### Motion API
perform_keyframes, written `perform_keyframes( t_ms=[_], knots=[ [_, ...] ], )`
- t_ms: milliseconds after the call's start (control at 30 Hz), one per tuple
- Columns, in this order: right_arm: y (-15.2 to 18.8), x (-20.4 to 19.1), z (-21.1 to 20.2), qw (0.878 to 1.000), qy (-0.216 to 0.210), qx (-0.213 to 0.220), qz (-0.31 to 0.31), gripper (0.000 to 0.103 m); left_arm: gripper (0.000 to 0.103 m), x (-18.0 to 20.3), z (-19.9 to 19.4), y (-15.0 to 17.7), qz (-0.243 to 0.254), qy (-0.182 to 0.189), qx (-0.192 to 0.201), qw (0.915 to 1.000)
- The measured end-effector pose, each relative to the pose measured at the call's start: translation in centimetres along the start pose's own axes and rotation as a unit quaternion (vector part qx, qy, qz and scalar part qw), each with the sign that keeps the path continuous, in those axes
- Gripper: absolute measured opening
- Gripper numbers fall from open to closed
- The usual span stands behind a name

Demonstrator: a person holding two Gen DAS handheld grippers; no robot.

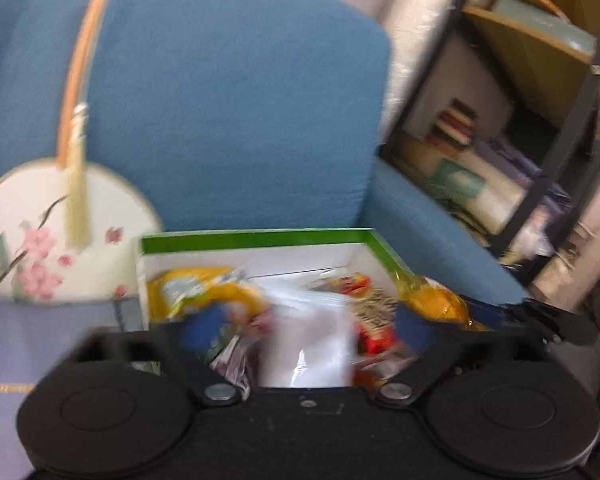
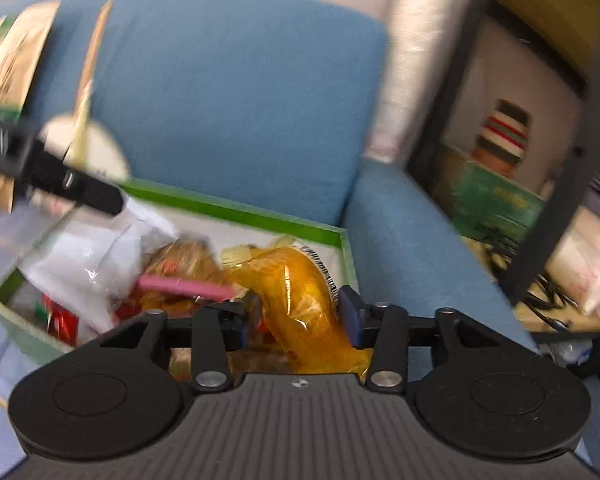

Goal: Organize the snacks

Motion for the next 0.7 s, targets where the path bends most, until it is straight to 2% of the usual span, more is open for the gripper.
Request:
perform_keyframes(
  t_ms=[67, 100, 233, 267, 300, 400, 500, 567, 700],
  knots=[
    [0.2, -1.4, 0.0, 0.999, -0.009, 0.001, -0.032, 0.077, 0.103, -0.4, -0.1, 0.6, 0.005, -0.006, 0.001, 1.0],
    [0.3, -1.9, -0.1, 0.999, -0.023, -0.004, -0.031, 0.074, 0.103, -0.4, 0.0, 0.9, 0.008, -0.006, -0.007, 0.9999],
    [0.1, -2.9, -0.9, 0.998, -0.034, 0.001, -0.046, 0.077, 0.103, -1.0, -0.9, 1.2, 0.004, -0.02, -0.008, 0.9998],
    [0.0, -2.7, -1.0, 0.998, -0.038, -0.002, -0.042, 0.087, 0.103, -1.0, -1.2, 1.2, 0.005, -0.024, -0.006, 0.9997],
    [-0.2, -2.3, -1.2, 0.999, -0.042, -0.007, -0.034, 0.103, 0.103, -1.1, -1.8, 1.2, 0.006, -0.027, -0.005, 0.9996],
    [-0.7, -1.2, -3.2, 0.999, -0.034, 0.019, -0.013, 0.103, 0.103, -1.2, -3.3, 1.3, 0.013, -0.035, -0.007, 0.9993],
    [-0.9, 0.1, -6.2, 0.999, -0.022, 0.034, 0.034, 0.103, 0.103, -0.9, -5.0, 1.9, 0.028, -0.055, -0.006, 0.9981],
    [-0.7, 0.8, -7.8, 0.996, -0.025, 0.022, 0.083, 0.103, 0.103, -0.7, -6.0, 2.5, 0.035, -0.07, -0.003, 0.9969],
    [0.9, 1.1, -10.9, 0.985, -0.042, 0.004, 0.167, 0.103, 0.103, -0.2, -8.2, 4.2, 0.013, -0.067, 0.002, 0.9977]
  ],
)
Point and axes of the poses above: each gripper's, at about its wrist camera, not at the fingertips, and z roughly the way its jaws point, x to its right, y to its underside, the point moved 6 cm from there along z, roughly the way its jaws point, and after that the axes turned 5 degrees about -x, right-handed, at the moved point
